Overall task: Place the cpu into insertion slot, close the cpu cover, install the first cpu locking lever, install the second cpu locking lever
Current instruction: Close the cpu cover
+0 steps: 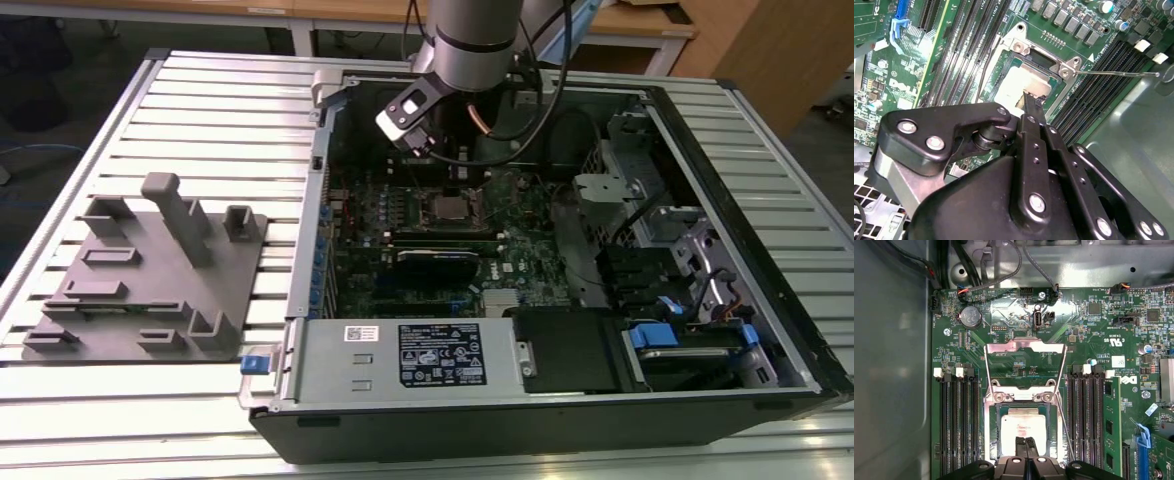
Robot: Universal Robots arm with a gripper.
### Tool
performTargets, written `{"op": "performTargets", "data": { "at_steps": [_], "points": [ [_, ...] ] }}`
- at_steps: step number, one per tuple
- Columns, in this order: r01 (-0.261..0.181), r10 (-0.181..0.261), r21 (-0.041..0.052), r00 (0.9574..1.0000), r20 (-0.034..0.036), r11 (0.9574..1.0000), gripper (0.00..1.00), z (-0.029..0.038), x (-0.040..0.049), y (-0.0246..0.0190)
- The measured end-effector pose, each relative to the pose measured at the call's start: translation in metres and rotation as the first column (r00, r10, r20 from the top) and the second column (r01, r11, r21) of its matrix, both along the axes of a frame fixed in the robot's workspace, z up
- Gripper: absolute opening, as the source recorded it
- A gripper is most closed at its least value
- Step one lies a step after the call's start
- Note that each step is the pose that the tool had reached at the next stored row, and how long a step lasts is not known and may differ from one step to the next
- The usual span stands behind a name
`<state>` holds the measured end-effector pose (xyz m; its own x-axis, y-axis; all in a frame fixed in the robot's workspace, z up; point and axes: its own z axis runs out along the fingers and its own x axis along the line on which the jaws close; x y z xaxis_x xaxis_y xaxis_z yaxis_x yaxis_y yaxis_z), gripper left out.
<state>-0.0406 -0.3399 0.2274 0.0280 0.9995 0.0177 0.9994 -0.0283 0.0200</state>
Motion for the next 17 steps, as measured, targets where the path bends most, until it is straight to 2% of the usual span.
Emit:
{"op": "performTargets", "data": {
  "at_steps": [17],
  "points": [
    [0.000, 0.000, 0.0000, 1.0000, 0.0000, 1.0000, 0.10, 0.0039, 0.0000, 0.0000]
  ]
}}
